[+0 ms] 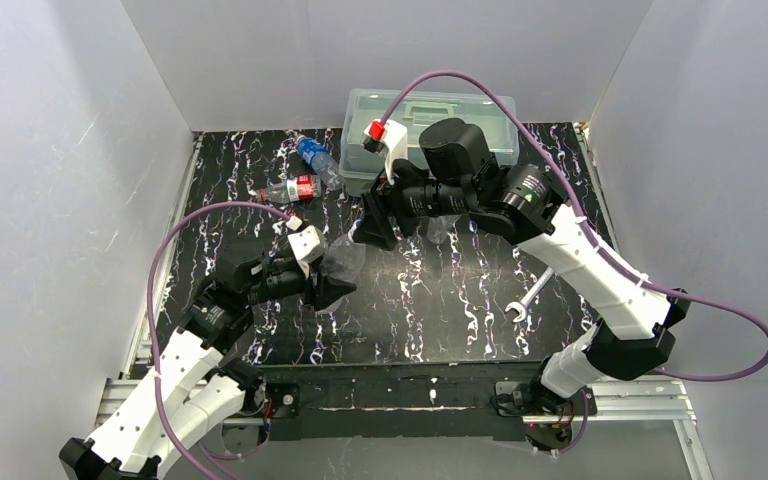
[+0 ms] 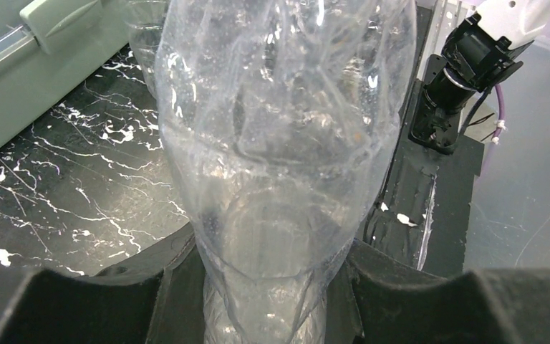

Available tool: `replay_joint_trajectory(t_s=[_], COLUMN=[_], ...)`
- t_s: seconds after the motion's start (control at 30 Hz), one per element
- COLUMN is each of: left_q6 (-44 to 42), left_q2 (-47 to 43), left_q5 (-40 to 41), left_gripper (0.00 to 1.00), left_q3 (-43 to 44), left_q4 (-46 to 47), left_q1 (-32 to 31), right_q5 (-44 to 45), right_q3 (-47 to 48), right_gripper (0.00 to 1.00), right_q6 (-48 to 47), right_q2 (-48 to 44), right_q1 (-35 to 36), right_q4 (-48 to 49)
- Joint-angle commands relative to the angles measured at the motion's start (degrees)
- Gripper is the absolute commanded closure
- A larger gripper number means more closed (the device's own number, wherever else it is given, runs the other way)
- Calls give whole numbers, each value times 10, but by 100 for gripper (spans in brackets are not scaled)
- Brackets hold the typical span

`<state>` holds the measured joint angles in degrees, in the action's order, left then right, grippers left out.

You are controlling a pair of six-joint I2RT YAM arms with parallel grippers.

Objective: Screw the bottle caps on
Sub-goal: Screw the bottle cap onto the plastic bottle.

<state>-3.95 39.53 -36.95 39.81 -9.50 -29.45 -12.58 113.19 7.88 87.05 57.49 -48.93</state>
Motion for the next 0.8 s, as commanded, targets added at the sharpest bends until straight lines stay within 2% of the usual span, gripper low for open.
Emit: replay_joint_trajectory(t_s=[0.0, 0.37, 0.77], left_q6=[3, 3, 1], left_q2=[-6, -16, -16], left_q5=[-27, -23, -23], left_gripper=[100, 100, 100], left_q3=[10, 5, 5], left_q4=[-8, -14, -10], left_q1=[3, 3, 2], right_q5=[-25, -25, -39], right_q3=[14, 35, 48], right_gripper=[32, 43, 47], right_q6=[-27, -15, -7], right_q2=[-25, -2, 22], right_q1=[2, 3, 2], right_q4=[-9, -17, -24])
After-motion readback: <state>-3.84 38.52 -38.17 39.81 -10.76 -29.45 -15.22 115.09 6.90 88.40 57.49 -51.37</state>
